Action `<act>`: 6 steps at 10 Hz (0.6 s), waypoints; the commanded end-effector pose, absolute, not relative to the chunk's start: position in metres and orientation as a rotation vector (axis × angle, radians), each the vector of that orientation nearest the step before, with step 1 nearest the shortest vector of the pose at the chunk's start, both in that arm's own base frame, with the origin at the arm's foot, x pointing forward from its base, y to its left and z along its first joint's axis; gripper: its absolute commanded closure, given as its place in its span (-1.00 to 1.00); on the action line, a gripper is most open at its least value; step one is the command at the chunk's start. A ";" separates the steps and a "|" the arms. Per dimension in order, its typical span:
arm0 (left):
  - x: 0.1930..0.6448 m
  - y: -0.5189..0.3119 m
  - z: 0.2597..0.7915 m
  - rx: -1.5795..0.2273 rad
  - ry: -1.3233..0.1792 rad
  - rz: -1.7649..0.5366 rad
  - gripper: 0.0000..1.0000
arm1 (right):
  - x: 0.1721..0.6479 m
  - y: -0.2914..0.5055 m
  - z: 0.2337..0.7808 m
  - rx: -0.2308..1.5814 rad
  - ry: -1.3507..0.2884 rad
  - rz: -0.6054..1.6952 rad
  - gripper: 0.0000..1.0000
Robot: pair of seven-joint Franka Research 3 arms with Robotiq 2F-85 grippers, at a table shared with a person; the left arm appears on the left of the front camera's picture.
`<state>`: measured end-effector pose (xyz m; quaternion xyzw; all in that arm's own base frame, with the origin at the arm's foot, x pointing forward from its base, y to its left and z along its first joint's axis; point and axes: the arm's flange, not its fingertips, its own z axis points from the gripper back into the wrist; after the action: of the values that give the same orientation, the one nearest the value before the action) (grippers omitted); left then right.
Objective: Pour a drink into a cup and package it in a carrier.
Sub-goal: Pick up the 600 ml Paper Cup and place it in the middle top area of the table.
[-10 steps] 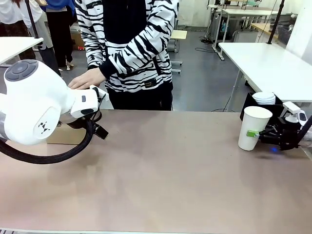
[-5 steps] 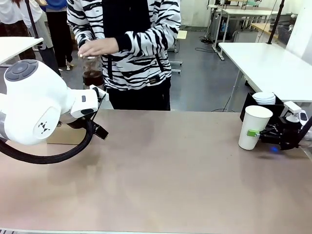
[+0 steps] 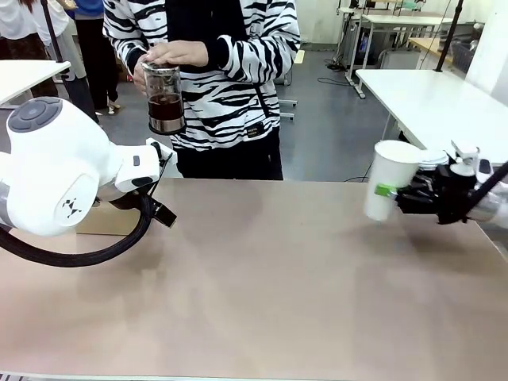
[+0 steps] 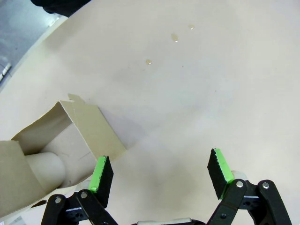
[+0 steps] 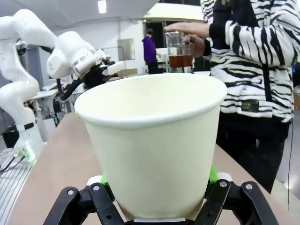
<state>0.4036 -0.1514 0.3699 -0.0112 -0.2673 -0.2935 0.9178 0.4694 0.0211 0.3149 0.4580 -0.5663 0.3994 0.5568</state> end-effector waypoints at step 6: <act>0.403 -0.151 0.370 -0.024 -0.550 -0.604 -1.00 | 0.590 0.174 0.302 0.989 -1.358 0.755 -0.60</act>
<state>0.4036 -0.1513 0.3697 -0.0109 -0.2670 -0.2934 0.9179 0.5678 0.1647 0.3104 0.4362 -0.5763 0.3406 0.6013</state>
